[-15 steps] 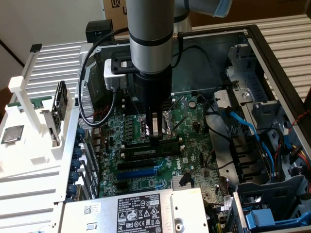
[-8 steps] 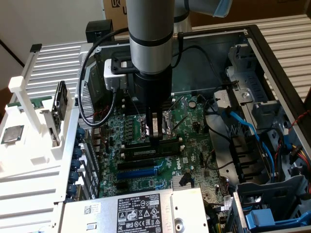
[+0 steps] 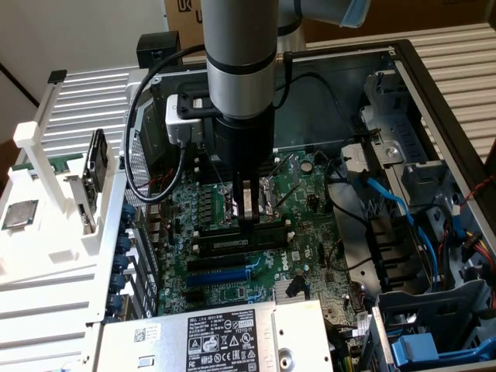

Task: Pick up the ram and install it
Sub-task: 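Press down the ram until it locks into place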

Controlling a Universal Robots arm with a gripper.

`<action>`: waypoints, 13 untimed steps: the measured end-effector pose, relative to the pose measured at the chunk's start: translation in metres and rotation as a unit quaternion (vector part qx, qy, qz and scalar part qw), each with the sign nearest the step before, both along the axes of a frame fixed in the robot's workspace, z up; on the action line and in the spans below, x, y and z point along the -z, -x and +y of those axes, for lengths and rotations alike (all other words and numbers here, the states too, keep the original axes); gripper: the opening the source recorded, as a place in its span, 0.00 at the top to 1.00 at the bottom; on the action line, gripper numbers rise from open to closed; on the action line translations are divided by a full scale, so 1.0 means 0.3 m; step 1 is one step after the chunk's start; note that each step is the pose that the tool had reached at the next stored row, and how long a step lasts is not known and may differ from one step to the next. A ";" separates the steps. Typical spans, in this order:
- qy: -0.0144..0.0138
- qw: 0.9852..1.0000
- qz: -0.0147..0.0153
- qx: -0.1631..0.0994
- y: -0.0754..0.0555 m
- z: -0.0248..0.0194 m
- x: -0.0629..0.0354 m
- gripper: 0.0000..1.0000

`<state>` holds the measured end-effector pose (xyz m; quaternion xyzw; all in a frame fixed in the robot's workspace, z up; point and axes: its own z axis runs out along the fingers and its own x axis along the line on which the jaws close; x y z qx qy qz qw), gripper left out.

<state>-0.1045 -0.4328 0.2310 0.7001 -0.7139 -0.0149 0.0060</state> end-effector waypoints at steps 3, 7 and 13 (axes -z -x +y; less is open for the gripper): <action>0.000 1.000 0.000 0.000 0.000 0.000 0.000 0.90; 0.000 1.000 0.000 0.000 0.000 0.000 0.000 0.90; 0.000 1.000 0.000 0.000 0.000 0.000 0.002 0.90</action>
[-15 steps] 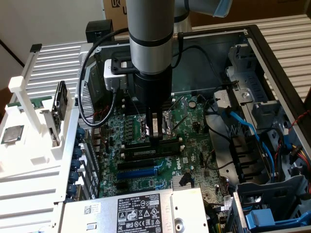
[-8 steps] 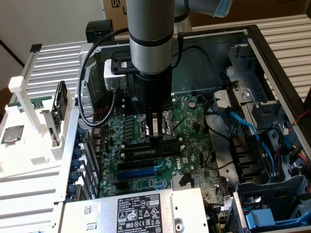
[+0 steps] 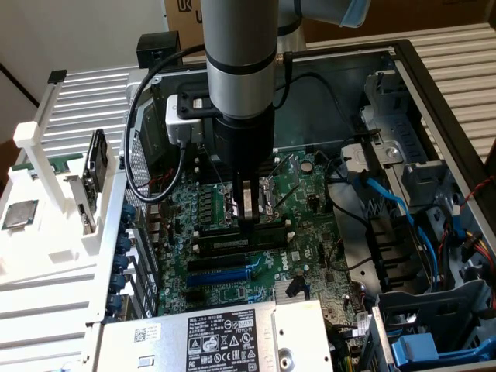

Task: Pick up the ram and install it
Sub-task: 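Press down the ram until it locks into place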

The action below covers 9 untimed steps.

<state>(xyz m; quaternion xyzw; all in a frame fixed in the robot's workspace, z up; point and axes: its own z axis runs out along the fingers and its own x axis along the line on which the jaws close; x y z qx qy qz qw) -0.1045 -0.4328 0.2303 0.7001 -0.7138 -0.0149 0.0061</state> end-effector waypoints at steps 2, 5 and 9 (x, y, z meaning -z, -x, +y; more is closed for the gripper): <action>0.000 1.000 0.000 0.000 0.000 0.000 0.000 0.90; 0.000 1.000 0.000 0.000 0.000 0.000 0.001 0.90; 0.000 1.000 0.000 0.000 0.001 0.000 0.004 0.90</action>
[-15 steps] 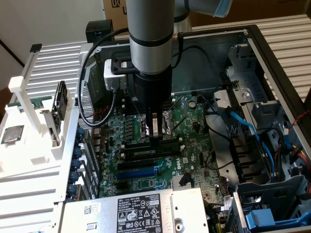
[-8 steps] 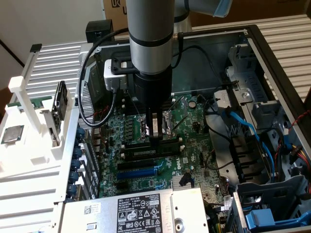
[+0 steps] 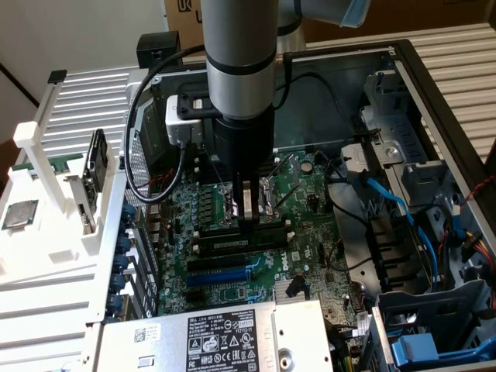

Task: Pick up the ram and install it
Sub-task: 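Press down the ram until it locks into place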

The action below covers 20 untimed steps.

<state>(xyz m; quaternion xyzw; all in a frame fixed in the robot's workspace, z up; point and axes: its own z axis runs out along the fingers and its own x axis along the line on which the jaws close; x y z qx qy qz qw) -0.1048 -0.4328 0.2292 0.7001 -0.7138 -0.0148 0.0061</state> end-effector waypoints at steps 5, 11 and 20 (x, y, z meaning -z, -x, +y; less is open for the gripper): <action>0.000 1.000 0.000 0.000 0.000 0.000 0.003 0.90; 0.000 1.000 0.000 0.000 0.002 0.000 0.006 0.90; 0.000 1.000 0.000 0.000 0.003 0.000 0.006 0.90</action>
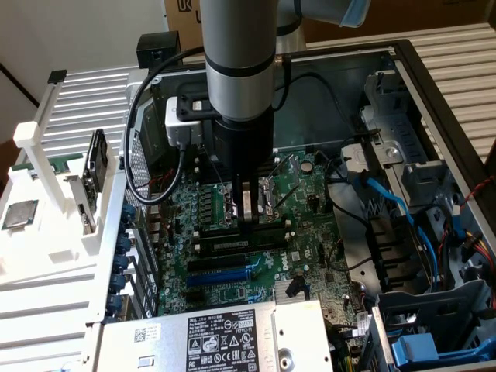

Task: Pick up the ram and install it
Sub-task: 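Press down the ram until it locks into place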

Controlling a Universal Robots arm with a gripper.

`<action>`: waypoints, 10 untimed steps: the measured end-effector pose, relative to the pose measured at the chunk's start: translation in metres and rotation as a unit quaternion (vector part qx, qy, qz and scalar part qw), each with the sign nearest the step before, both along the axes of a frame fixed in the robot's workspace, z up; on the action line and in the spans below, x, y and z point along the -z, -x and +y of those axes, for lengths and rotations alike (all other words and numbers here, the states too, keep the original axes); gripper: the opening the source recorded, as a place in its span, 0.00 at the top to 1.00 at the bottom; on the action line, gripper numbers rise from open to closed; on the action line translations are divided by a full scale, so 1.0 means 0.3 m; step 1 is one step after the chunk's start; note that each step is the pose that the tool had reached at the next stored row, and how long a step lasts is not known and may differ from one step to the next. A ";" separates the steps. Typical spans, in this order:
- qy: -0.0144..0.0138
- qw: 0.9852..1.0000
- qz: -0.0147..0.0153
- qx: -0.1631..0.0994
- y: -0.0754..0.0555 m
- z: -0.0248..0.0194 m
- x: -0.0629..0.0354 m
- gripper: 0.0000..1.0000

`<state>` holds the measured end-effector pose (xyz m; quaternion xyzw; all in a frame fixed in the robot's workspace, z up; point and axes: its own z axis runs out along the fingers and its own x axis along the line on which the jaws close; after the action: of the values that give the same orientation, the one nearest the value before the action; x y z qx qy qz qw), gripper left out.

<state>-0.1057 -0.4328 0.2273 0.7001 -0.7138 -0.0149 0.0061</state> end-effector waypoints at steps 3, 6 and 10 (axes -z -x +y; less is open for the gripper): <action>0.000 1.000 0.000 0.000 0.001 0.000 0.001 0.90; 0.000 1.000 0.000 0.000 0.002 0.000 0.001 0.90; -0.001 1.000 0.000 0.000 0.002 0.000 -0.002 0.90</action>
<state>-0.1063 -0.4327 0.2281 0.7001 -0.7139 -0.0151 0.0054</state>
